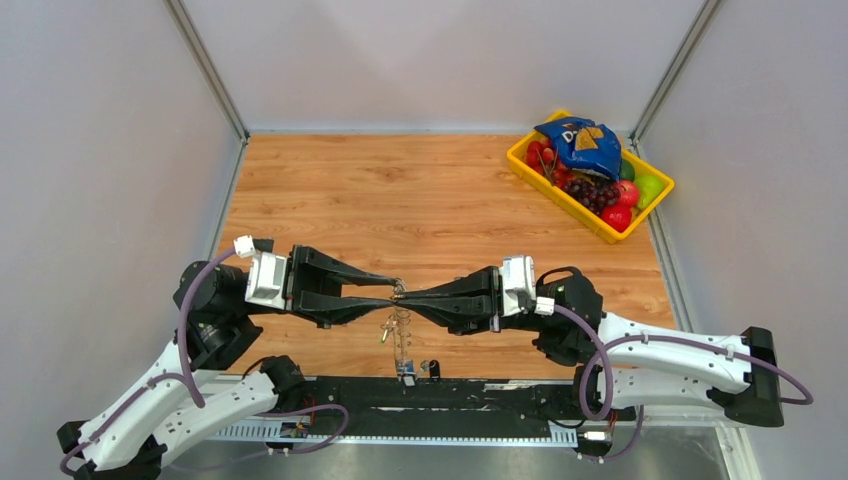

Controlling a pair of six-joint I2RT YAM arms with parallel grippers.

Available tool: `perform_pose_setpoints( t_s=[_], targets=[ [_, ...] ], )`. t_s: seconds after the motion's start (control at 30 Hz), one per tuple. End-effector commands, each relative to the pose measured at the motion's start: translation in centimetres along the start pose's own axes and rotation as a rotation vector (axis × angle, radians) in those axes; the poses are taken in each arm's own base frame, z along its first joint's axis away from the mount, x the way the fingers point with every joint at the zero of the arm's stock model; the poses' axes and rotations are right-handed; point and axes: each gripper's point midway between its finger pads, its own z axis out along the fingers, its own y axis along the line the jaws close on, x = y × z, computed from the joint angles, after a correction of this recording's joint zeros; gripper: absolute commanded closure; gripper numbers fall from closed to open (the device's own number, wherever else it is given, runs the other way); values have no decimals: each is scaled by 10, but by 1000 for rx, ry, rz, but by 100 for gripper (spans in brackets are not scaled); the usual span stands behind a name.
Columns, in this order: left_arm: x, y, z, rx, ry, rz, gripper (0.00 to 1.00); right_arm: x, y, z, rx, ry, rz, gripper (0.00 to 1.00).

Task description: Put the keys on the keyring

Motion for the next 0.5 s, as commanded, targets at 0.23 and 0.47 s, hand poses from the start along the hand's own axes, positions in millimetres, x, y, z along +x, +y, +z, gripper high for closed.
perform_pose_setpoints(
  t_s=[0.23,0.47],
  targets=[
    [-6,-5,3,37,-35,-12,66,-51,-5,6,34,-182,-97,100],
    [-5,-4,4,36,-31,-11,75,-49,-4,7,29,-176,-96,100]
  ],
)
